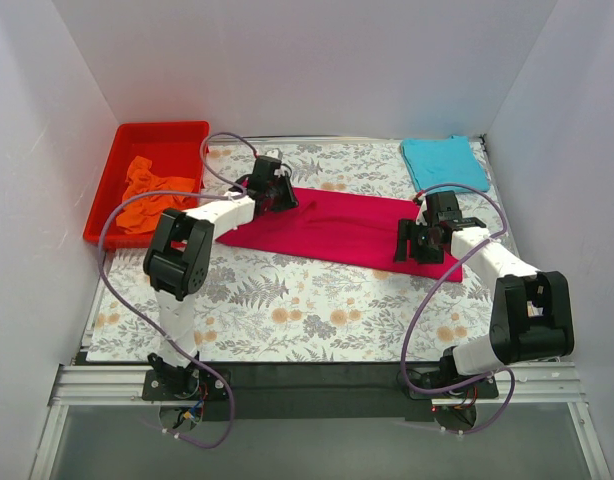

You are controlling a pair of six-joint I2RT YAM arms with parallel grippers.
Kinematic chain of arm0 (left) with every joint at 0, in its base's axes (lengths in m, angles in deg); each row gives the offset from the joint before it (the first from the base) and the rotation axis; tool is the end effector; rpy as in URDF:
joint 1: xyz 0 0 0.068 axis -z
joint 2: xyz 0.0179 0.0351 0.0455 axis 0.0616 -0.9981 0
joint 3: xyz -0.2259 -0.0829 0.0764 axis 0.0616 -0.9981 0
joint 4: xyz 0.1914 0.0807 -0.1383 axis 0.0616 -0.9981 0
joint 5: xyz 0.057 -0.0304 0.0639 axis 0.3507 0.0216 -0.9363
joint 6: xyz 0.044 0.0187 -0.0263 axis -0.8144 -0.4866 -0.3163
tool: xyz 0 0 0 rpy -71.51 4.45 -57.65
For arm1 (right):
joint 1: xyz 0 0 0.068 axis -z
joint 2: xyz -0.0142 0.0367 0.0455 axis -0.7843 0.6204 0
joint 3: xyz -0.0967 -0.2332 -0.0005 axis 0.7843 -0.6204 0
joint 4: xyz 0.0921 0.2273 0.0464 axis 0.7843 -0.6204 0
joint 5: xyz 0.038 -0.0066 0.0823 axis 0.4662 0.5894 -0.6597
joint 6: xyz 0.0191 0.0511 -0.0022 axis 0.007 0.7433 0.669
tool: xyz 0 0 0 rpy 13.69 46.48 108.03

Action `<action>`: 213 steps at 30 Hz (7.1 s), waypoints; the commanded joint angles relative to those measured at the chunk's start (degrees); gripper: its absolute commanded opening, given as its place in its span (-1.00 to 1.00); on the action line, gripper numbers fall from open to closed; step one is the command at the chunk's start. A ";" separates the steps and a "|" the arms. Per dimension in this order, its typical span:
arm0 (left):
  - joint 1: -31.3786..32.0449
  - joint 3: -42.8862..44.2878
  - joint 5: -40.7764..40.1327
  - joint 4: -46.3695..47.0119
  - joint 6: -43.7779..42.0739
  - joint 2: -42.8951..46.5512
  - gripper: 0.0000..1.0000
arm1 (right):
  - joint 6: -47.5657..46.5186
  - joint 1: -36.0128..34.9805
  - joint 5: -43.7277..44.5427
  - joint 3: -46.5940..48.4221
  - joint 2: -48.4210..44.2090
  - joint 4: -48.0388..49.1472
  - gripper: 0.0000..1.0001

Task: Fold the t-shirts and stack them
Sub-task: Fold the tshirt

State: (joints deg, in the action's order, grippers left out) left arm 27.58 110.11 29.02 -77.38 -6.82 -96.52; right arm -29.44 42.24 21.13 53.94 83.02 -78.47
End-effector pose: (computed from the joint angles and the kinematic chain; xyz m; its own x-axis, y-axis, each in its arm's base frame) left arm 0.3879 -0.1753 0.1699 -0.6371 -0.7378 -0.2230 -0.4270 0.5787 -0.6948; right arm 0.2711 0.0488 0.1862 -0.8694 0.0423 -0.4923 -0.0560 0.9815 0.1833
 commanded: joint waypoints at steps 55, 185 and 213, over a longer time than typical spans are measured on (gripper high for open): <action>-6.39 48.62 -7.24 -21.21 -5.75 -35.97 0.17 | -1.25 -37.95 -19.07 8.37 25.11 -12.43 0.27; 33.69 -22.14 0.84 -31.64 36.17 14.65 -0.68 | 3.58 -10.45 -1.05 -11.98 2.10 -4.52 -0.53; 22.40 -23.21 11.65 -43.17 18.43 28.19 -1.00 | 3.41 -13.97 -8.53 2.56 -0.56 -21.40 -0.97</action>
State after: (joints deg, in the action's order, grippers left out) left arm 56.83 82.81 42.09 -117.97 17.35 -68.52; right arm -23.93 27.95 9.83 47.58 78.91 -99.54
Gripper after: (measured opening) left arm 0.034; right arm 0.013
